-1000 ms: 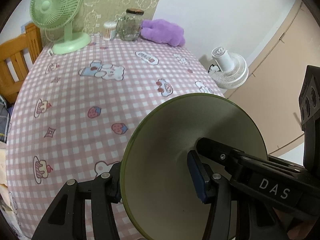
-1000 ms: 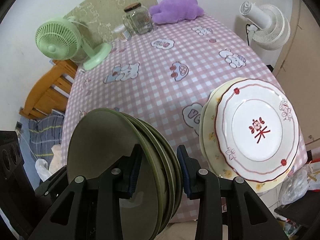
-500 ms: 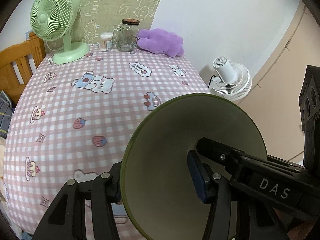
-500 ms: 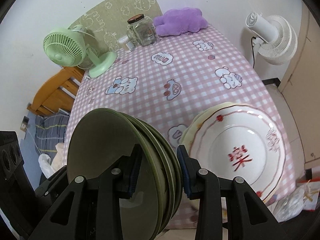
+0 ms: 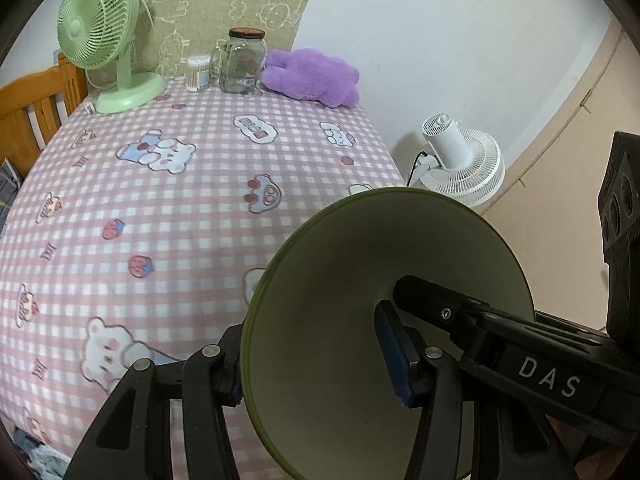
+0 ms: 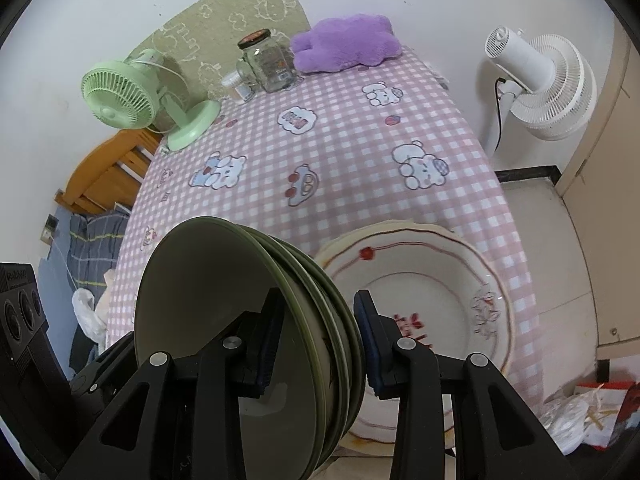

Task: Organize plates and bowls
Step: 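Lift the nested bowls with both grippers and carry them over the plate stack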

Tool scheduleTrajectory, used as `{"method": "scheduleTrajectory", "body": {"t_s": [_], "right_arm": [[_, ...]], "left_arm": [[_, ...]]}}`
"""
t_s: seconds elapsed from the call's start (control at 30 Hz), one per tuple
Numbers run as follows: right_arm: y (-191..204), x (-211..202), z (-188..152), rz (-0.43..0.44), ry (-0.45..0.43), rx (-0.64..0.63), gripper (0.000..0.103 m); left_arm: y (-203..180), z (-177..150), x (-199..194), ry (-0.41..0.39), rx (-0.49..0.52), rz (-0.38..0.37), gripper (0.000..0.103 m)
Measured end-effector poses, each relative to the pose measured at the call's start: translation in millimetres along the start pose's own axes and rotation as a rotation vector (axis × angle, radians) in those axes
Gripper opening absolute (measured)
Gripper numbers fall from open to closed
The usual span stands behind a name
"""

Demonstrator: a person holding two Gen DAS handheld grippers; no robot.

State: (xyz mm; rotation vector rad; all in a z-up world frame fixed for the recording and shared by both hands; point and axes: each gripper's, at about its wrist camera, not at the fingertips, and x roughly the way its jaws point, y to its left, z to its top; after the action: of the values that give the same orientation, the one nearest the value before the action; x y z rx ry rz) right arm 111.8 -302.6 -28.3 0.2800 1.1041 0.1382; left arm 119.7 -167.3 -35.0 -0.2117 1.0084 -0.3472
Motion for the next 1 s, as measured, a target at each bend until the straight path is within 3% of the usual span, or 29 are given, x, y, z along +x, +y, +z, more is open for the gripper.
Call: {"method": "scheduleTrajectory", "body": {"t_s": [0.63,1.0], "right_arm": [[-55.6,29.5,12.8,0.002,0.130,-0.085,0.039],[-67.1,43.0,19.2,0.051,0.145,-0.099,0.038]], "left_arm": [[-25.2,-16.8,49.8,0.050,-0.162,0.043,0.054],[-34.9,-14.3,53.6,0.016,-0.142,0.127,0.053]]}}
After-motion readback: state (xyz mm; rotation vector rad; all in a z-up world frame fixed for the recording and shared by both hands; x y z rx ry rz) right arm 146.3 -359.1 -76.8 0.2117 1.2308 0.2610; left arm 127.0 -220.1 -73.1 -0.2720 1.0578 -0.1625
